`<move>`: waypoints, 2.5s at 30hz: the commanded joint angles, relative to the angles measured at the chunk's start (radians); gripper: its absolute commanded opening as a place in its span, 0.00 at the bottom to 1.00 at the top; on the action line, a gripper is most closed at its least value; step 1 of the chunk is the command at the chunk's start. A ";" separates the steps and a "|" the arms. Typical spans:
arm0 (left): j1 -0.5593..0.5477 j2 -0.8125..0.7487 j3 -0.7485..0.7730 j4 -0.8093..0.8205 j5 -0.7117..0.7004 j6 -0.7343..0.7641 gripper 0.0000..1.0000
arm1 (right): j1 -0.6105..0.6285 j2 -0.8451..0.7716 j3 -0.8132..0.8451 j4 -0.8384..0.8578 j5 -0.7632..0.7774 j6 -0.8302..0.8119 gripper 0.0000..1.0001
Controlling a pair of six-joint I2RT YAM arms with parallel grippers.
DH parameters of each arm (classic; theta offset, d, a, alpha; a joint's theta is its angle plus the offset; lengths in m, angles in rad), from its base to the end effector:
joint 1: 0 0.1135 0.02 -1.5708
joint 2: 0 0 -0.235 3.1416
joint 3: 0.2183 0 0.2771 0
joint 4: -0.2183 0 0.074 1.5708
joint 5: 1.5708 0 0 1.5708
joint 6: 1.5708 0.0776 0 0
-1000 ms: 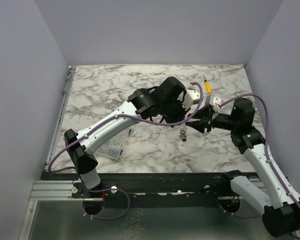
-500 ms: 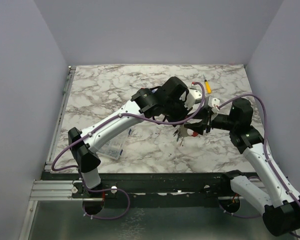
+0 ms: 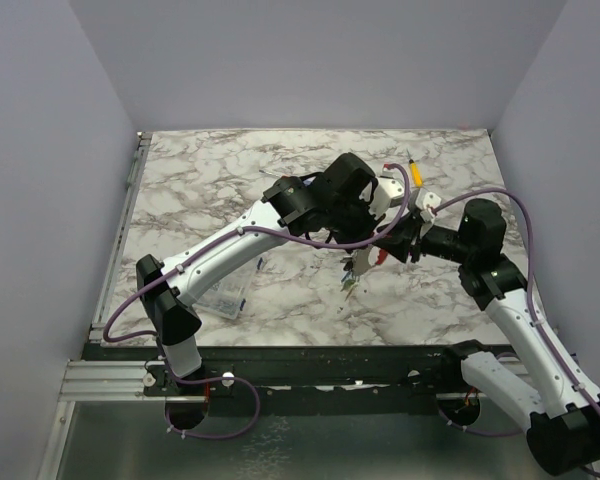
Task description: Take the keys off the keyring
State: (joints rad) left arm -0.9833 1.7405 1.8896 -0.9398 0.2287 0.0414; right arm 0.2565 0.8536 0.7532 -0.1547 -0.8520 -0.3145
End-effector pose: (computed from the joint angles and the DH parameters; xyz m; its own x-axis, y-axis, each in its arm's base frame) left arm 0.2201 -0.3622 0.3383 -0.3565 0.6080 -0.7094 0.9146 0.3823 -0.1319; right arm 0.2384 0.1229 0.2916 0.0375 -0.2007 -0.9789 -0.9042 0.4102 -0.1187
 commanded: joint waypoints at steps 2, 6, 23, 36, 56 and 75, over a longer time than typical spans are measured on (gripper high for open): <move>-0.002 -0.008 0.020 0.033 0.027 -0.011 0.00 | 0.007 -0.030 -0.013 0.060 0.031 0.040 0.34; -0.003 -0.011 0.016 0.034 0.031 -0.010 0.00 | 0.007 -0.023 -0.010 0.056 -0.043 0.023 0.31; 0.014 -0.052 -0.019 0.034 0.050 0.025 0.00 | 0.007 0.013 0.027 -0.040 -0.104 -0.102 0.01; 0.148 -0.057 -0.122 0.066 0.129 -0.036 0.00 | 0.007 -0.088 -0.038 0.118 -0.043 0.036 0.01; 0.147 -0.168 -0.207 0.153 0.246 0.109 0.00 | 0.007 0.077 0.111 -0.110 -0.197 -0.107 0.43; 0.141 -0.157 -0.192 0.178 0.265 0.086 0.00 | 0.082 0.165 0.193 -0.144 -0.166 -0.095 0.40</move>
State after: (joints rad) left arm -0.8337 1.6073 1.6882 -0.8082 0.4561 0.1345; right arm 0.3134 1.0122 0.9241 -0.2913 -1.0405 -0.4133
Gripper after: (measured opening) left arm 0.050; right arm 0.401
